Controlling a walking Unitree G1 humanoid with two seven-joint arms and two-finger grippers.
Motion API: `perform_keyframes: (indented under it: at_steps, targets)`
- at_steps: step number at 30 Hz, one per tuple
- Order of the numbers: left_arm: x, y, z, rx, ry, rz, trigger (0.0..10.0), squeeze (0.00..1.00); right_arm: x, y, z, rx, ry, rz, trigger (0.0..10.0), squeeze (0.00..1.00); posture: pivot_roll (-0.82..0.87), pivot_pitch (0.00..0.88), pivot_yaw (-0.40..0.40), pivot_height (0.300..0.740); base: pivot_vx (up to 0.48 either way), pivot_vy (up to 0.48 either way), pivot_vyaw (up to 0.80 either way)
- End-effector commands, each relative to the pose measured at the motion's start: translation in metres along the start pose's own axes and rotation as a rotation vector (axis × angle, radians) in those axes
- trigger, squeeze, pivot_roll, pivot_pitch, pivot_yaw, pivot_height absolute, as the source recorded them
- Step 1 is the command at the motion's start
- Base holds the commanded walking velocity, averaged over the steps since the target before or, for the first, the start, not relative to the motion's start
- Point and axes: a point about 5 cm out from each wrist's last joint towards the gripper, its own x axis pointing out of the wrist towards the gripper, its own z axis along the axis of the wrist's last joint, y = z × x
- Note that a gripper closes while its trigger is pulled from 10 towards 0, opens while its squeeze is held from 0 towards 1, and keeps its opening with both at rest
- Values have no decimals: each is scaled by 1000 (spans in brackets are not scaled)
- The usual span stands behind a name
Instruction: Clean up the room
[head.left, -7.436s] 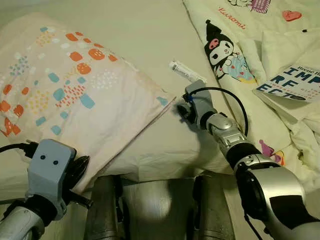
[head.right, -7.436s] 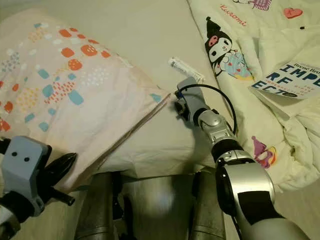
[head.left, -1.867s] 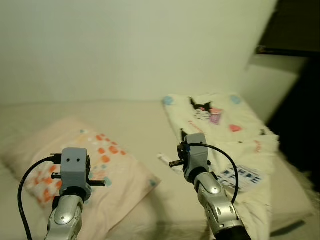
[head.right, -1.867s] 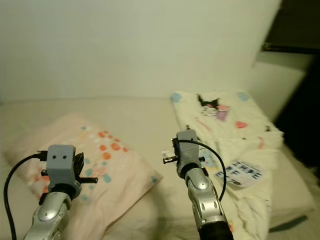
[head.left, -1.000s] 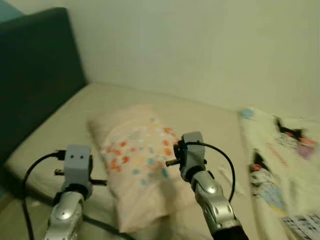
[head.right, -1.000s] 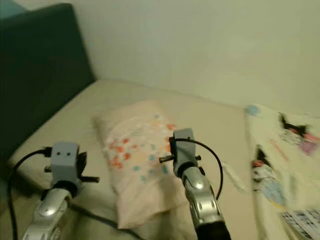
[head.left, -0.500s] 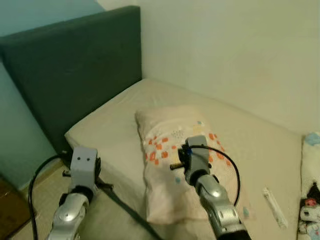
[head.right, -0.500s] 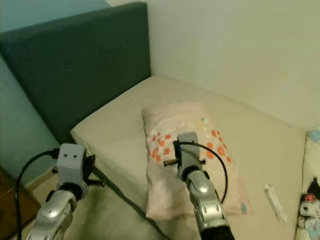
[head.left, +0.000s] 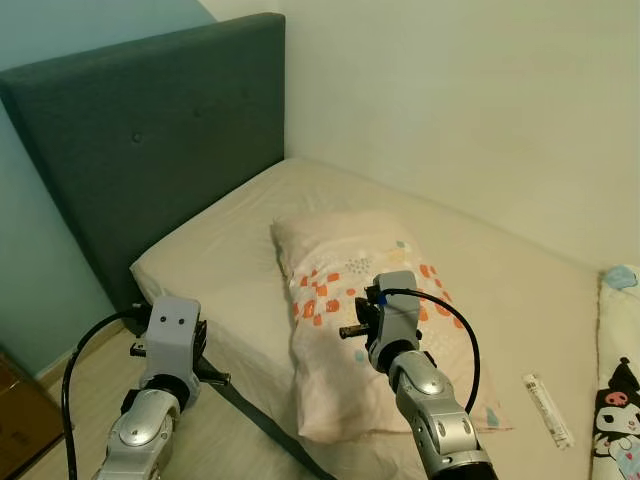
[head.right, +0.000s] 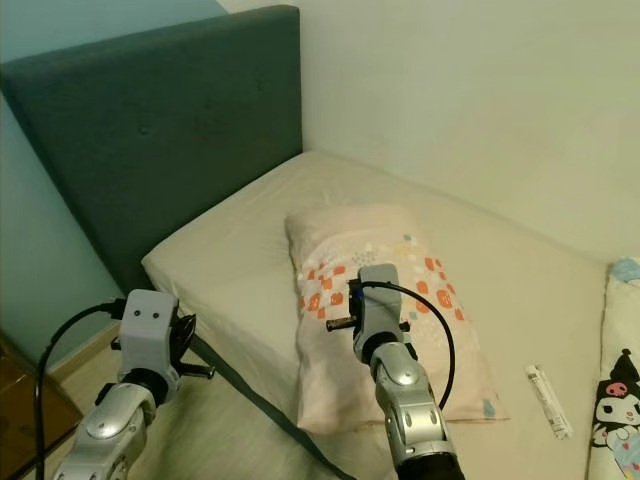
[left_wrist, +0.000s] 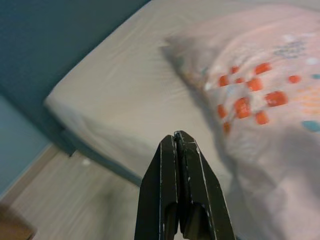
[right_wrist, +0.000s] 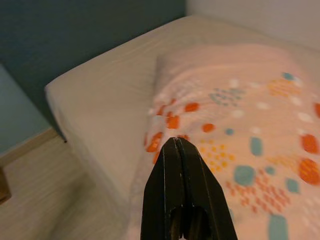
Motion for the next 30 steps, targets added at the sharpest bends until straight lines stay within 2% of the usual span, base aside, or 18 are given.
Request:
perform_keyframes:
  at_steps: [1, 4, 13, 26, 30]
  targets:
    - [1, -2, -3, -2, 18, -18, 10000, 0, -3, -7, -5, 18, 25, -28, 10000, 0, -27, 71, -72, 740, 0, 0, -800]
    - [2, -2, -2, 1, 12, -23, 10000, 0, -3, -7, -5, 18, 28, -29, 10000, 0, -27, 71, -72, 740, 0, 0, -800]
    - [5, -5, 0, -41, 13, -37, 10000, 0, -3, -7, -5, 29, 51, -29, 10000, 0, -36, 67, -68, 740, 0, 0, 0]
    - [4, -10, -2, -20, 22, -66, 10000, 0, -3, -9, -5, 36, 62, -39, 10000, 0, -35, 77, -70, 740, 0, 0, 0]
    - [3, -11, -1, -19, 21, -77, 10000, 0, -4, -10, -4, 35, 61, -47, 10000, 0, -42, 92, -66, 740, 0, -246, 0]
